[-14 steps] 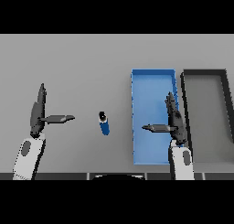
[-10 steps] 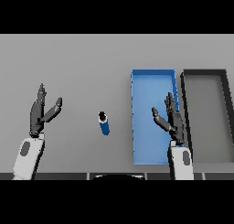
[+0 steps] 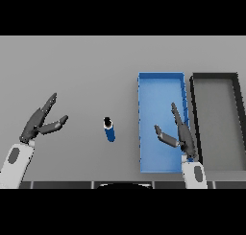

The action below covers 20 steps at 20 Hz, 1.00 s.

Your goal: Pick up the blue pipe and place it into the blue bin.

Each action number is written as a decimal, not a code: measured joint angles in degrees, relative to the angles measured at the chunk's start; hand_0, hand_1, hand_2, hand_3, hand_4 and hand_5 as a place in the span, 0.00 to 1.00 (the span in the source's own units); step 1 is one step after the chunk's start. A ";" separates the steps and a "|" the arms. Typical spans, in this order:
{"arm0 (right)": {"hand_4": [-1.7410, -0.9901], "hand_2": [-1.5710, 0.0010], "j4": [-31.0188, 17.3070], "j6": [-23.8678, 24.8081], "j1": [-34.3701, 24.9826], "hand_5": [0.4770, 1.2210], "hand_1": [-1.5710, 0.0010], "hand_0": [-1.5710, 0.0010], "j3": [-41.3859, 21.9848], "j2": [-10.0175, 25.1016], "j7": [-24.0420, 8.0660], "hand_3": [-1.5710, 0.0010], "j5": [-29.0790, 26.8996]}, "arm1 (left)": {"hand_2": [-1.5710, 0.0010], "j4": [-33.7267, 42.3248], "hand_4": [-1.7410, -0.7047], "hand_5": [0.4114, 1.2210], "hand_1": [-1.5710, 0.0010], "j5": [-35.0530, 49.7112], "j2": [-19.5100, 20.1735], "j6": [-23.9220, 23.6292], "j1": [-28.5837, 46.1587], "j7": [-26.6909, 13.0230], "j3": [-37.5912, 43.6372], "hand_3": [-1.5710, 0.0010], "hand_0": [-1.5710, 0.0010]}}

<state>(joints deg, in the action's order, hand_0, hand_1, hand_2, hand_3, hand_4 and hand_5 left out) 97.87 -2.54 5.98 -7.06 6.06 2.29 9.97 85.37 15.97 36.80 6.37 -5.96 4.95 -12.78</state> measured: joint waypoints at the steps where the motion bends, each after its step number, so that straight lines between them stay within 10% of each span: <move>1: 0.74 1.00 -0.08 0.43 0.31 0.16 1.00 1.00 -0.45 -0.42 -0.89 1.00 0.71 | 1.00 0.46 0.63 0.24 1.00 0.56 -0.06 0.83 0.53 0.68 -0.19 1.00 1.00; 9: 0.71 1.00 -0.15 -0.01 -0.73 0.18 1.00 1.00 -0.76 0.00 0.66 1.00 0.98 | 1.00 9.14 0.56 0.11 1.00 0.12 0.93 9.06 4.64 1.60 -7.48 1.00 1.00; 20: 0.68 1.00 1.59 0.31 1.70 0.19 1.00 1.00 -1.24 -0.64 0.57 1.00 1.20 | 1.00 4.50 0.53 0.07 1.00 -8.88 -10.82 6.29 1.56 -0.76 -16.28 1.00 1.00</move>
<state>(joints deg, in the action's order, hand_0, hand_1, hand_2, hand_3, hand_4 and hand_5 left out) 99.46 -2.23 7.68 -8.30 5.43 2.86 11.17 89.87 7.08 25.98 12.66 -4.40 4.19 -29.06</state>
